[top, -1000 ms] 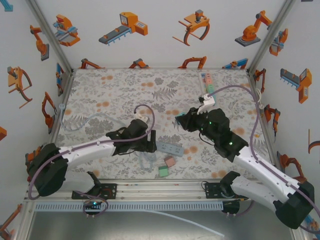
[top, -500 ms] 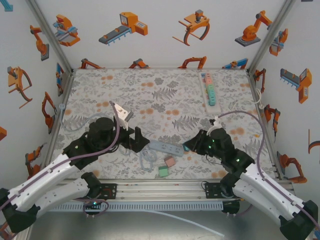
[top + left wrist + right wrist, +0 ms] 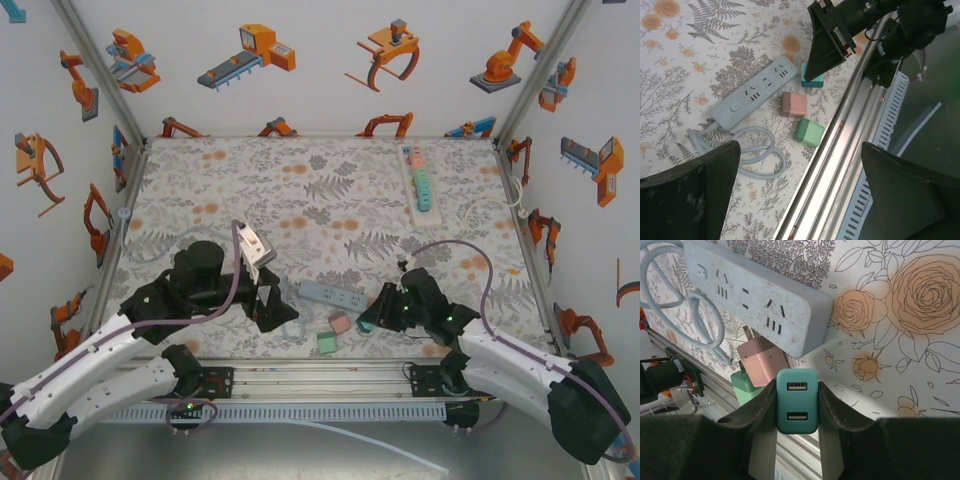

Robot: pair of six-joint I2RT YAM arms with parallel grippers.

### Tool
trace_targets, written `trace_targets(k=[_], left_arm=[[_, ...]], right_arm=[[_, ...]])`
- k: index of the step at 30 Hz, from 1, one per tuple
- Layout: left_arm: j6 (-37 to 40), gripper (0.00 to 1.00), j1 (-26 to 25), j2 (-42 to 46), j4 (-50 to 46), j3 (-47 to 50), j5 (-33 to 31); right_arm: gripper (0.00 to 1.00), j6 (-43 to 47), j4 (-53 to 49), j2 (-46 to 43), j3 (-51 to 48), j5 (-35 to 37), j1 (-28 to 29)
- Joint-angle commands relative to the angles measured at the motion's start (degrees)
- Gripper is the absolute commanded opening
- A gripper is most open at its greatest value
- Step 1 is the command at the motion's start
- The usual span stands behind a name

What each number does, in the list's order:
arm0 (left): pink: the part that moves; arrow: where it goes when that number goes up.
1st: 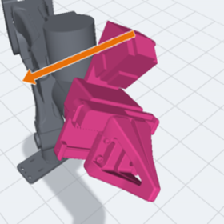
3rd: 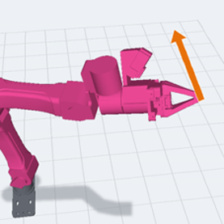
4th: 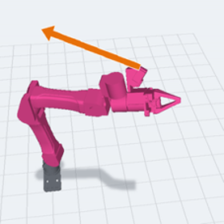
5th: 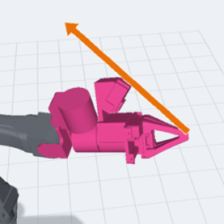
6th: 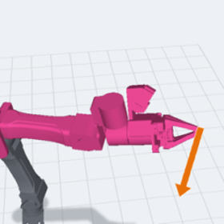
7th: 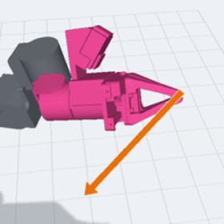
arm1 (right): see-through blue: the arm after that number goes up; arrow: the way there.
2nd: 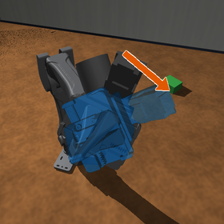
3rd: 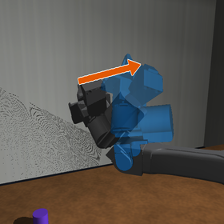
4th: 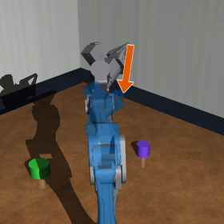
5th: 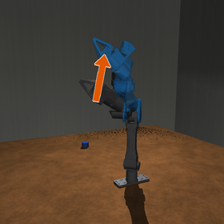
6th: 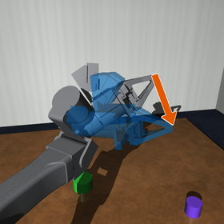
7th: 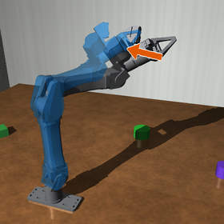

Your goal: Pull the plug off the socket

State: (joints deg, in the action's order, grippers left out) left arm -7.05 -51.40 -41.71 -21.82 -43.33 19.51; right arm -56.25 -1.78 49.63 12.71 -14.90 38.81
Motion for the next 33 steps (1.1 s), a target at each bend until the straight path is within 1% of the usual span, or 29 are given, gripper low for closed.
trace_targets(k=[1,3,7,11,17,21,24,28,31,32,33], left_arm=[[2.15,0.97,-0.37,-0.71,1.59,0.66,3.31],[2.34,0.97,-0.46,-0.78,1.86,0.95,3.86],[2.65,0.97,-0.46,-0.32,2.47,1.41,3.49],[2.3,0.97,-0.46,0.19,3.02,2.26,2.49],[2.26,0.97,-0.5,0.04,2.87,2.52,1.94],[2.31,0.97,-0.46,0.13,3.16,2.4,2.11],[2.32,0.97,-0.46,0.25,3.47,2.52,1.97],[1.79,0.97,-0.46,0.08,4.33,3.73,-0.5],[1.06,0.97,-0.54,-0.37,5.43,4.17,-1.63],[1.01,0.97,-0.55,-0.6,5.24,4.18,-1.96],[0.98,0.97,-0.55,-0.65,5.34,4.09,-2.37]], right_arm=[[0.2,-1.32,3.46,1.26,-0.41,-0.04,0.21],[0.32,-1.32,1.9,1.14,-0.51,1.81,0.49],[0.44,-1.18,-1.99,-0.8,-0.58,4.65,0.74],[0.49,-0.78,-7.21,-4.76,0.01,7.88,0.73],[0.52,3.59,-16.43,-12.05,3.99,13.25,0.72],[0.53,11.68,-21.38,-13.68,10.79,18.68,0.7],[0.53,19.78,-21.04,-12.52,16.06,25.48,0.73],[0.53,30.99,-13.96,-9.46,20.51,35.64,0.66],[0.58,39.08,-8.82,-4.68,23.8,44.93,0.42],[0.6,42.01,-7.09,-2.41,25.17,47.1,-0.09],[0.61,44.58,-5.64,-0.36,26.31,47.83,-0.77]])
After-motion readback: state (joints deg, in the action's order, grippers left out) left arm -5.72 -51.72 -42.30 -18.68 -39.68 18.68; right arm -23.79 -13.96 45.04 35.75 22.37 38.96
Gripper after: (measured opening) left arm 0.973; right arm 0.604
